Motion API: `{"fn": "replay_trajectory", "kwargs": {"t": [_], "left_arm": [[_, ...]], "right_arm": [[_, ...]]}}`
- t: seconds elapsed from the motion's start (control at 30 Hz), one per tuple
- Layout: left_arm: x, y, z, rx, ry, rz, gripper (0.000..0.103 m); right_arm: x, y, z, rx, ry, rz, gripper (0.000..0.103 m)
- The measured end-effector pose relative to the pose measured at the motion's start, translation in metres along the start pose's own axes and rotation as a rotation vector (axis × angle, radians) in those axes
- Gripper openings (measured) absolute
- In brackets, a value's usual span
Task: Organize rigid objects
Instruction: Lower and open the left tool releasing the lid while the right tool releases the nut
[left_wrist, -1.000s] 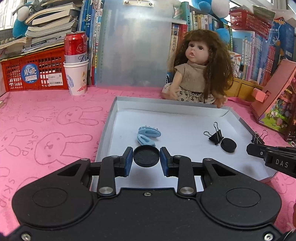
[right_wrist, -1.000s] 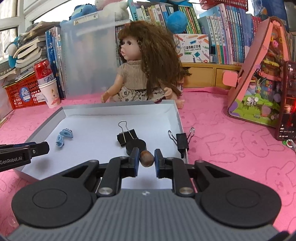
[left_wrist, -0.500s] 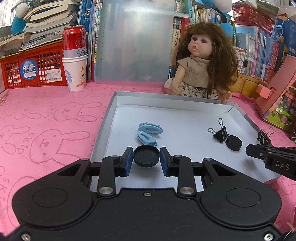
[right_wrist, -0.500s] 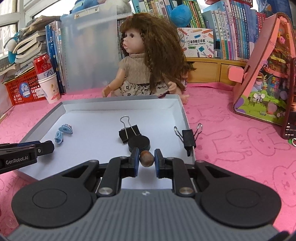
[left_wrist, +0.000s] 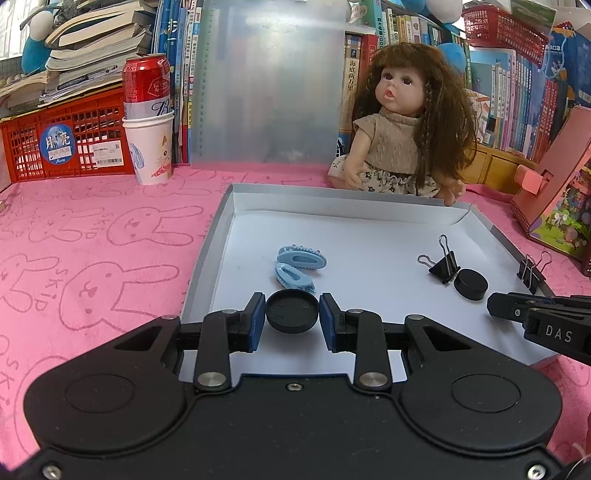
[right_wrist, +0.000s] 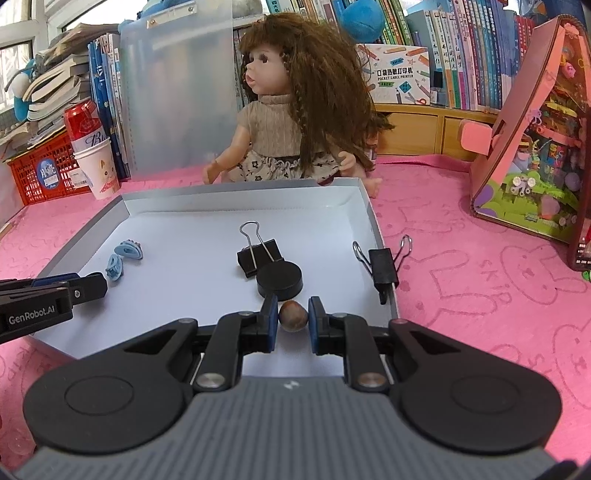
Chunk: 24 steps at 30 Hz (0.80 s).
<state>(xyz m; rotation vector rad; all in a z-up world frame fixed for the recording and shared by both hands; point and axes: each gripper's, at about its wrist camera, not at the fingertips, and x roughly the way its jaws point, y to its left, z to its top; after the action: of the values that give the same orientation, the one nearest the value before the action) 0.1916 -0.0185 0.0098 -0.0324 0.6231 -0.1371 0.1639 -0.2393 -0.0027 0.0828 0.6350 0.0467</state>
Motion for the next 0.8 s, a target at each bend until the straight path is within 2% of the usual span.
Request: {"fn": "replay_trajectory", "kwargs": {"t": [0.3,0.47,0.57,0.6,0.63,0.77,0.8], "left_arm": [[0.000,0.000,0.000,-0.002,-0.001,0.003,0.030],[-0.003,0.001,0.002,-0.010,-0.015,-0.001,0.031],[-0.006,0.001,0.003,-0.006,-0.027,-0.001,0.036],[-0.007,0.001,0.003,-0.006,-0.031,0.000,0.038],[-0.008,0.001,0.003,-0.007,-0.033,0.000,0.040],[-0.014,0.000,0.004,-0.005,-0.042,-0.007,0.049],[-0.016,0.000,0.004,-0.002,-0.045,-0.011,0.052]], "right_arm": [[0.002,0.000,-0.001,0.002,0.006,0.003,0.022],[0.002,0.000,-0.002,0.004,0.003,0.003,0.028],[0.001,0.001,-0.001,0.007,-0.005,0.007,0.029],[0.000,0.001,-0.001,0.007,-0.007,0.006,0.033],[-0.001,0.001,-0.001,0.005,-0.009,0.007,0.043],[-0.007,0.003,-0.001,-0.004,-0.020,0.016,0.048],[-0.008,0.003,-0.001,-0.007,-0.025,0.015,0.053]]}}
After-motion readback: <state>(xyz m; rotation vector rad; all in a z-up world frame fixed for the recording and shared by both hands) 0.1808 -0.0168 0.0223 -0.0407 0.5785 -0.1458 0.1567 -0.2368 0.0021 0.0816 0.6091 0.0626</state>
